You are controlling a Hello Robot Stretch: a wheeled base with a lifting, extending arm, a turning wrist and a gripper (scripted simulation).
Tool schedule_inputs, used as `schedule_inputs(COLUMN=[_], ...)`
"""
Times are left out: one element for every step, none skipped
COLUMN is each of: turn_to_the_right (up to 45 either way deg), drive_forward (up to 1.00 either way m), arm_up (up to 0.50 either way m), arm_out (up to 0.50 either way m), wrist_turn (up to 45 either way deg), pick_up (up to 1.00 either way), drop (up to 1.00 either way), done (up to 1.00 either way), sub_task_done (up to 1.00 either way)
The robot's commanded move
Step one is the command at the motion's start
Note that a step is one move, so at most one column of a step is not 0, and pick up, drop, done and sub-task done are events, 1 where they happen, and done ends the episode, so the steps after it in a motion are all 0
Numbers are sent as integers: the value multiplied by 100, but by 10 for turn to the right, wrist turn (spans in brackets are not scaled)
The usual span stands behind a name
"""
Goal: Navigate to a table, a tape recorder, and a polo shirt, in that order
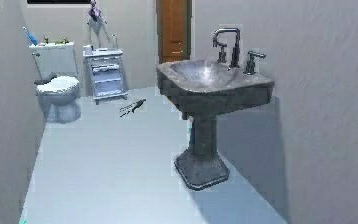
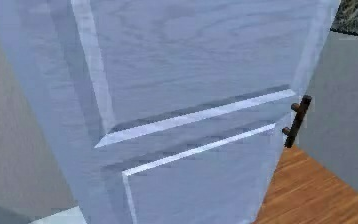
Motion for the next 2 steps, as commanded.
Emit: schedule_inputs(turn_to_the_right=[0, -270], drive_forward=[30, 0], arm_up=[0, 0], arm_out=[0, 0], wrist_turn=[0, 0], pick_up=[0, 0], drop=[0, 0], done=[0, 0], sub_task_done=[0, 0])
